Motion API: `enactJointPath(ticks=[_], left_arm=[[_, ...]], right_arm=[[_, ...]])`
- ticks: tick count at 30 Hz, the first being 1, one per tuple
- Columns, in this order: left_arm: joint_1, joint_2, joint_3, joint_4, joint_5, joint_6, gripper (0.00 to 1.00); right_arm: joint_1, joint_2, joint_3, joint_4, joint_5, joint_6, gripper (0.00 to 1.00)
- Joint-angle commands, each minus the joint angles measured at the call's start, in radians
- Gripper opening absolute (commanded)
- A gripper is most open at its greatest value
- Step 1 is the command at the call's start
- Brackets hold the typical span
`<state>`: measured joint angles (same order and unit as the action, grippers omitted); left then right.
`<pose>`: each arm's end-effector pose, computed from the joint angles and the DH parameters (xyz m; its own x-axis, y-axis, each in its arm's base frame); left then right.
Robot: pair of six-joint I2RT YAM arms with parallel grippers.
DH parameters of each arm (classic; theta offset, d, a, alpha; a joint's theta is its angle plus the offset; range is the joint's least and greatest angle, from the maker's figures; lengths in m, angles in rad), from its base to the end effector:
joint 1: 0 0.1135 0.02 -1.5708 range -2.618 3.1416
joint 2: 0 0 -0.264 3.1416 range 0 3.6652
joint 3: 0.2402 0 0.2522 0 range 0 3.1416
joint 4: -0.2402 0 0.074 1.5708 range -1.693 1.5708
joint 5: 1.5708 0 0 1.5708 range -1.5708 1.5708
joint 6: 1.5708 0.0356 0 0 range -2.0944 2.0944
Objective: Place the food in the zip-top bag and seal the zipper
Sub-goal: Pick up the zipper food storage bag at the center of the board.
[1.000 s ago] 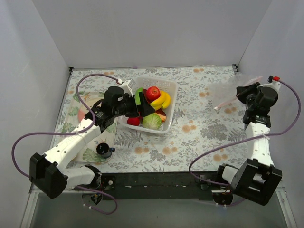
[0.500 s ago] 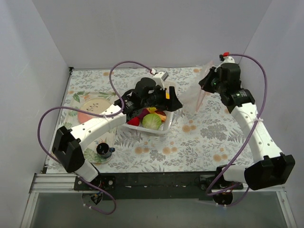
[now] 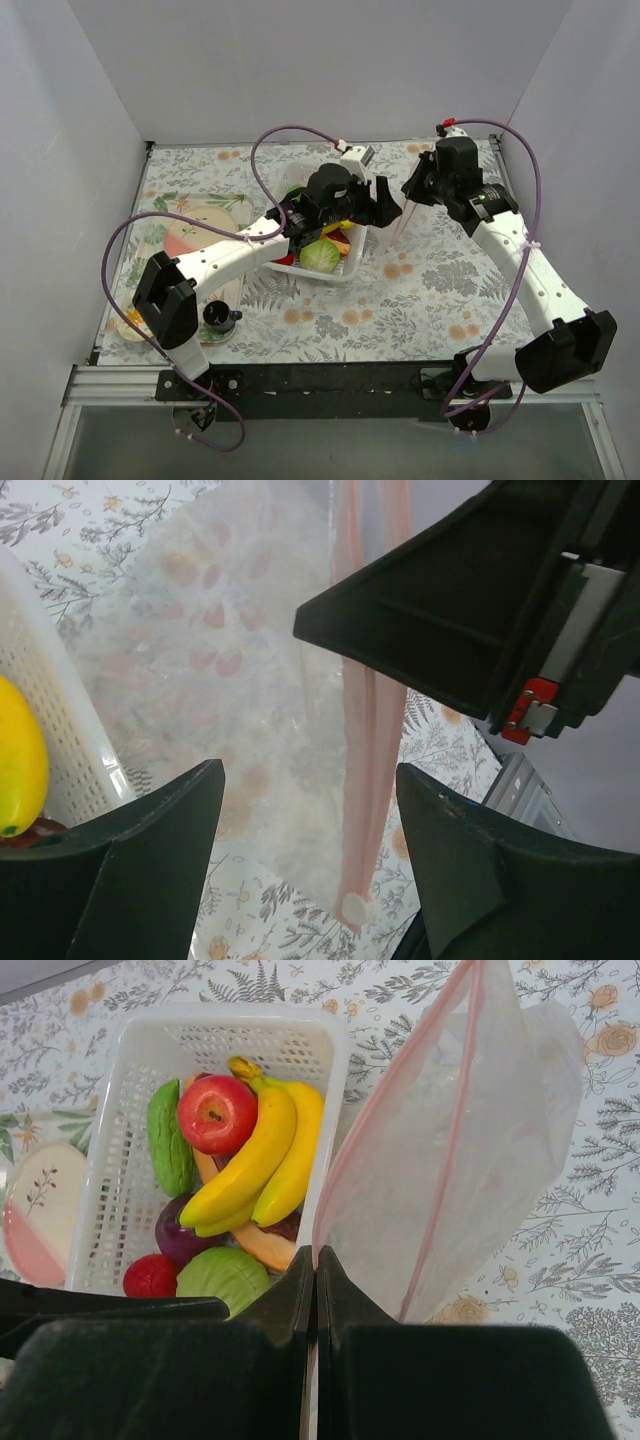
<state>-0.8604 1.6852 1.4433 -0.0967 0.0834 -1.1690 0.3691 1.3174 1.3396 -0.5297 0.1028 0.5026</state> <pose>0.2623 -0.3094 0.3390 -0.8272 -0.4448 -0.3434 0.1161 0.4626 -0.8789 0.2746 0.1023 0.3813 -0.5298 0.3088 -0.7899 -0.0228 0.9258 0.3773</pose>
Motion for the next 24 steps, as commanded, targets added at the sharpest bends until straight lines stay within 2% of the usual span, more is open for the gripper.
enactJointPath(ticks=[1, 6, 15, 24], left_arm=[[-0.038, -0.013, -0.029, 0.124, -0.071, 0.038, 0.69], [-0.058, -0.012, -0.057, 0.17, -0.137, 0.061, 0.69], [-0.068, -0.001, -0.072, 0.175, -0.146, 0.065, 0.68], [-0.069, 0.014, -0.061, 0.173, -0.151, 0.061, 0.61]], right_arm=[[0.007, 0.008, 0.055, -0.004, 0.014, 0.05, 0.01], [0.008, 0.016, 0.07, -0.02, -0.002, 0.076, 0.01], [0.01, 0.011, 0.076, -0.009, -0.025, 0.111, 0.01], [0.01, 0.002, 0.064, -0.01, -0.011, 0.109, 0.01]])
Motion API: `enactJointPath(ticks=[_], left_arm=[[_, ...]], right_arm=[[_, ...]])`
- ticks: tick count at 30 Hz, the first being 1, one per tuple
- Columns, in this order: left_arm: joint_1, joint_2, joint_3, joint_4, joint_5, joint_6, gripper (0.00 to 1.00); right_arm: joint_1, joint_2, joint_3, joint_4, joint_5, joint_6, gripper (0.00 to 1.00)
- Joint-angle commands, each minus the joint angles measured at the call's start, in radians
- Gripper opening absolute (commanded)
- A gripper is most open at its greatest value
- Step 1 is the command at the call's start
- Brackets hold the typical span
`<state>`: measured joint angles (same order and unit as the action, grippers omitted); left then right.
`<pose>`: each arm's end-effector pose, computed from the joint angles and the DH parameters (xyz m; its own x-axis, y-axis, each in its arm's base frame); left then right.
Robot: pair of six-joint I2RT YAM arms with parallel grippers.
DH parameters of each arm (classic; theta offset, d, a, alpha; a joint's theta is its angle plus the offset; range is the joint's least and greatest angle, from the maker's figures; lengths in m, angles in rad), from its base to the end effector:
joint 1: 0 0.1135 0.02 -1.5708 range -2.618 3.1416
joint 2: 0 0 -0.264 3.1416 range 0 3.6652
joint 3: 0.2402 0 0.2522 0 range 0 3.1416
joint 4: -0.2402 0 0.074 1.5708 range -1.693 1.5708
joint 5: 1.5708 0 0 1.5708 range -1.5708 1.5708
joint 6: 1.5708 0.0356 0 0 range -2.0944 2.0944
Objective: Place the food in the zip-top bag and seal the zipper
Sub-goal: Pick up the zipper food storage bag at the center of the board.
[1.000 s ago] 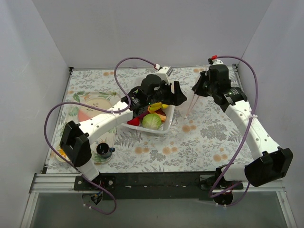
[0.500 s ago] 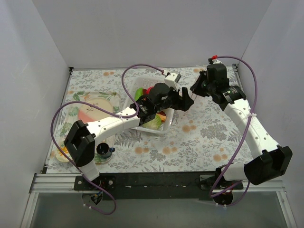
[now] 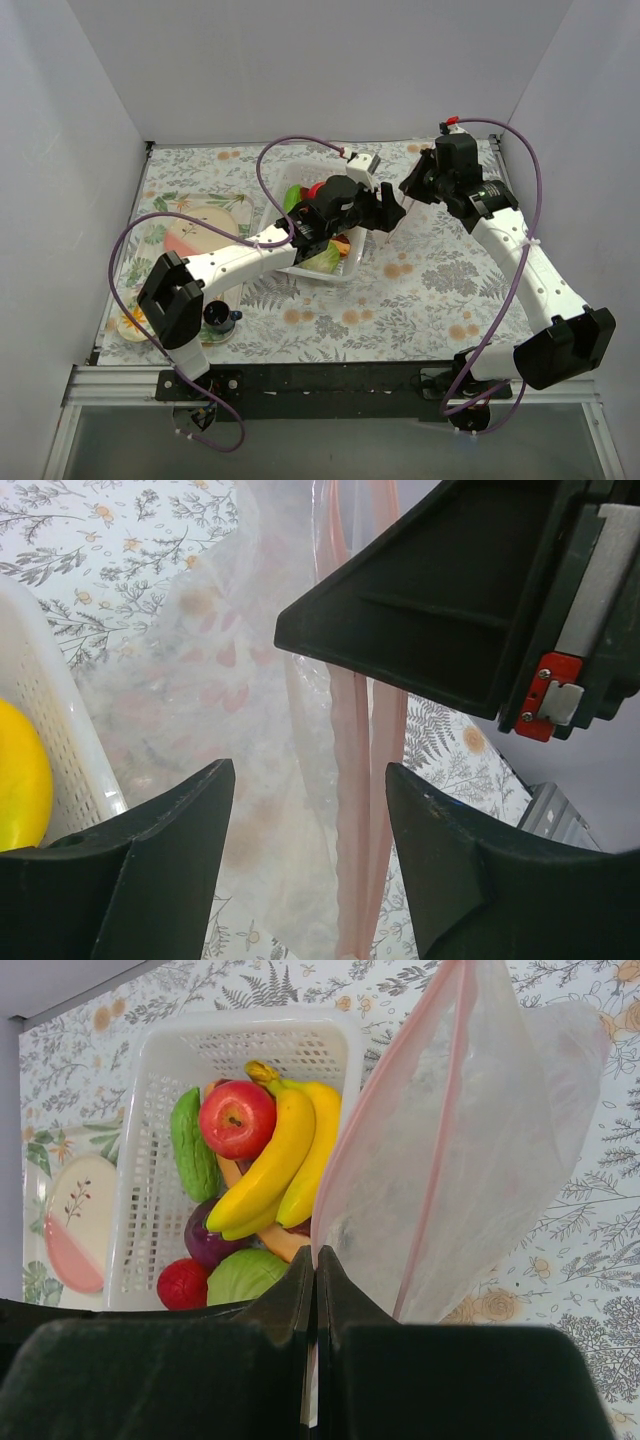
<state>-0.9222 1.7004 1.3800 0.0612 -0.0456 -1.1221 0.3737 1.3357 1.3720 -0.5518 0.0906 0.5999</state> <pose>0.2498 -0.3269 0.3270 -0.7605 -0.4867 -0.4298 0.1943 0.4610 -0.8658 0.2771 0.1052 0.3851 -0.5427 0.3911 -0.7433 0.0195 0.8906 0.4544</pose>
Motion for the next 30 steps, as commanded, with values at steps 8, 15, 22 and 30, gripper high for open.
enactJointPath(ticks=[8, 15, 22, 30], left_arm=[[-0.006, 0.002, 0.028, 0.003, -0.033, 0.039, 0.57], [-0.007, -0.022, 0.011, -0.008, -0.082, 0.073, 0.65], [-0.006, -0.028, 0.014, 0.014, -0.135, 0.12, 0.64], [-0.006, 0.011, 0.016, 0.046, -0.137, 0.133, 0.52]], right_arm=[[0.005, -0.012, 0.036, 0.01, 0.011, 0.005, 0.01], [0.004, 0.01, 0.047, 0.023, -0.023, 0.009, 0.01], [0.021, 0.013, 0.041, 0.035, -0.035, 0.024, 0.01], [0.03, 0.011, 0.07, 0.0, -0.012, 0.04, 0.01]])
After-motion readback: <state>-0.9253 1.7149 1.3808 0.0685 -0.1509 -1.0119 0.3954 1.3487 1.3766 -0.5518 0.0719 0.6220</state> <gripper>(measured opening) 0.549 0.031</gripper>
